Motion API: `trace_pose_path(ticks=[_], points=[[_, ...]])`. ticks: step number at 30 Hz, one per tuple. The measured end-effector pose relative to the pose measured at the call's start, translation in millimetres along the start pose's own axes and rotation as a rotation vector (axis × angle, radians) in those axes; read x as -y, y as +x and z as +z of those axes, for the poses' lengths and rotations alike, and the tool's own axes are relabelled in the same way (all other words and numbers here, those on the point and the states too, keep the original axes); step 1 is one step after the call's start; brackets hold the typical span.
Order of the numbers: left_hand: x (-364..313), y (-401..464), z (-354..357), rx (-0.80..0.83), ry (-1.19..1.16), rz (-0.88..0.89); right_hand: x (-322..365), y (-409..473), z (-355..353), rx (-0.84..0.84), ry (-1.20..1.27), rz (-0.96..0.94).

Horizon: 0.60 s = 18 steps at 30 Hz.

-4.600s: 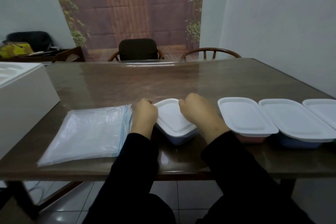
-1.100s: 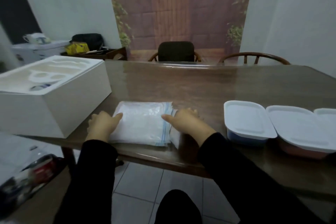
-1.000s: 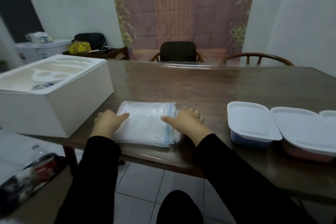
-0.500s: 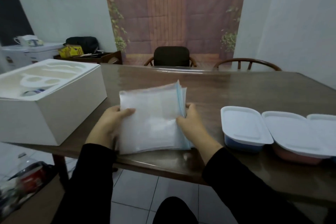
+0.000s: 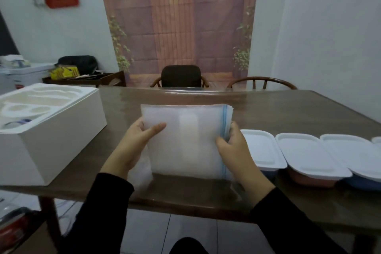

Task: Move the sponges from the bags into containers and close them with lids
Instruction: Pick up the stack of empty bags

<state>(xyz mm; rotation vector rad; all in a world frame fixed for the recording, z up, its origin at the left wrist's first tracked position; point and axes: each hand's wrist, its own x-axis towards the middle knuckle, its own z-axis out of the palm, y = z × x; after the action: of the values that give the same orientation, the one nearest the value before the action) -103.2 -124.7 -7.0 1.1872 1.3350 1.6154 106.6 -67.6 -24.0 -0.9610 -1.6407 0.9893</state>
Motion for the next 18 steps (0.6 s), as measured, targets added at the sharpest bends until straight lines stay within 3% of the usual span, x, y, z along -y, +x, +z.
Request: trace_pose_path(ticks=[2, 4, 7, 10, 14, 16, 18], points=[[-15.5, 8.3, -0.7, -0.135, 0.278, 0.043, 5.0, 5.8, -2.2, -0.011, -0.038, -0.014], [-42.5, 14.2, 1.3, -0.237, 0.593, 0.226, 17.8, 14.2, -7.0, -0.008, -0.056, -0.086], [-85.7, 16.8, 14.8, -0.025, 0.84, 0.318, 49.8, 25.7, -16.3, 0.012, -0.138, -0.241], [-112.5, 18.6, 26.2, 0.256, 0.867, 0.112, 81.2, 33.6, -23.4, 0.087, -0.269, -0.379], [-118.7, 22.1, 27.9, 0.389, 0.703, -0.062, 115.4, 43.8, -38.4, 0.164, -0.425, -0.515], [-104.8, 19.0, 29.4, 0.451, 0.504, -0.081, 118.0, 50.0, -46.8, 0.101, -0.442, -0.563], [-84.6, 18.2, 30.7, 0.472, 0.283, -0.049, 106.5, 53.2, -55.3, -0.117, -0.48, -0.608]])
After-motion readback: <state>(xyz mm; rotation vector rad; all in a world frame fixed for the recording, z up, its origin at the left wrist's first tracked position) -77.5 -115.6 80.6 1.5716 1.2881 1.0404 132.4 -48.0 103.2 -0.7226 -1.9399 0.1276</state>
